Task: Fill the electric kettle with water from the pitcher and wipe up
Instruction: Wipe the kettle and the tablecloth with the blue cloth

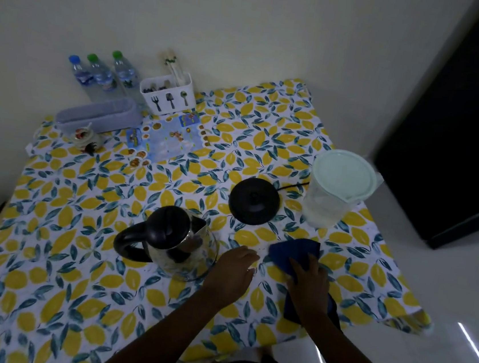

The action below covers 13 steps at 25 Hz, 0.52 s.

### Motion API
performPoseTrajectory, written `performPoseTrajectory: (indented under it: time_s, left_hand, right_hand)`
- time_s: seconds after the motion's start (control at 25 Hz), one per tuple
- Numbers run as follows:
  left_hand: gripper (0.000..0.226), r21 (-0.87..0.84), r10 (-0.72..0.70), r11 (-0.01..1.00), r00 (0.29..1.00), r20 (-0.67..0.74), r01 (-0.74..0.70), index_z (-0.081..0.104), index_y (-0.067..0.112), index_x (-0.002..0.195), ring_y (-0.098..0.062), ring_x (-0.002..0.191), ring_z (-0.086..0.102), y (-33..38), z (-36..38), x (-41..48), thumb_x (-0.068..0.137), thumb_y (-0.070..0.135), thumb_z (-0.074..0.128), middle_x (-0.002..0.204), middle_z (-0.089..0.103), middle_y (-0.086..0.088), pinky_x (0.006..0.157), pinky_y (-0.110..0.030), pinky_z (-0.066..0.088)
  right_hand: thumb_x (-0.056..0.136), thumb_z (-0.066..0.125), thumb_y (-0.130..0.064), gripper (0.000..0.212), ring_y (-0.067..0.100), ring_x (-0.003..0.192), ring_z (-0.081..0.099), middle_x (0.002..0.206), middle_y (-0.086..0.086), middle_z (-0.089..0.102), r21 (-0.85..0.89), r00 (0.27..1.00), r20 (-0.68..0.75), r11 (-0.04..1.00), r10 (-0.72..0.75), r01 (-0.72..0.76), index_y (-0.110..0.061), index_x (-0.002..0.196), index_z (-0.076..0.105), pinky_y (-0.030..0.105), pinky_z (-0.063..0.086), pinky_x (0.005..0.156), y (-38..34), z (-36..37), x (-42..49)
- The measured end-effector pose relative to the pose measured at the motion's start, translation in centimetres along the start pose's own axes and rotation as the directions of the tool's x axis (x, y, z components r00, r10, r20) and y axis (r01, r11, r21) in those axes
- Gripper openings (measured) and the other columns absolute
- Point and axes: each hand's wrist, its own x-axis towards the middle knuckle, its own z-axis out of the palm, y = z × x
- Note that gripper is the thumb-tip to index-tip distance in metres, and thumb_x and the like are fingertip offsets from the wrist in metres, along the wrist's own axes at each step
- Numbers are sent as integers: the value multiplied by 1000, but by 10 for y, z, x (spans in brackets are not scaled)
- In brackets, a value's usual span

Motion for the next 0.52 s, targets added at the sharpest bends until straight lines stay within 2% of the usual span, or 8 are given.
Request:
performPoseTrajectory:
  time_s: [0.16, 0.28, 0.36, 0.44, 0.52]
  left_hand:
    - [37, 34, 0, 999, 986, -166, 6, 62, 10, 120, -27, 121, 53, -6, -23, -4, 94, 27, 43, 123, 65, -9, 101, -44, 45]
    - [35, 57, -14, 998, 961, -275, 31, 60, 11, 122, -24, 125, 50, -12, -57, -6, 96, 26, 42, 127, 62, -8, 106, -38, 39]
    - [33, 64, -17, 997, 927, -374, 44, 62, 10, 120, -22, 122, 50, -17, -86, -12, 96, 23, 42, 124, 63, -9, 107, -31, 35]
    - [30, 79, -59, 991, 885, -461, 107, 63, 10, 116, -21, 118, 52, -33, -111, -21, 96, 22, 45, 118, 66, -8, 105, -33, 38]
    - [35, 117, -158, 965, 872, -463, 236, 60, 11, 120, -25, 119, 52, -53, -127, -31, 95, 32, 47, 123, 64, -8, 105, -41, 41]
  right_hand:
    - [86, 56, -24, 49, 42, 118, 46, 142, 20, 41, 323, 996, -42, 942, -81, 90, -23, 135, 50, 48, 46, 89, -18, -17, 15]
    - [86, 48, -24, 51, 34, 111, 51, 135, 18, 45, 534, 976, -103, 817, -192, 217, -19, 136, 49, 37, 45, 81, -62, -39, 22]
    - [91, 52, -15, 45, 27, 111, 51, 134, 13, 46, 649, 958, -125, 708, -260, 277, -16, 136, 47, 29, 40, 82, -97, -56, 26]
    - [92, 52, -8, 45, 21, 111, 51, 132, 6, 48, 725, 942, -100, 624, -320, 290, -19, 136, 47, 29, 40, 86, -131, -73, 34]
    - [93, 50, -8, 46, 16, 113, 49, 132, 0, 47, 765, 916, -45, 576, -399, 289, -22, 136, 47, 35, 41, 90, -167, -91, 46]
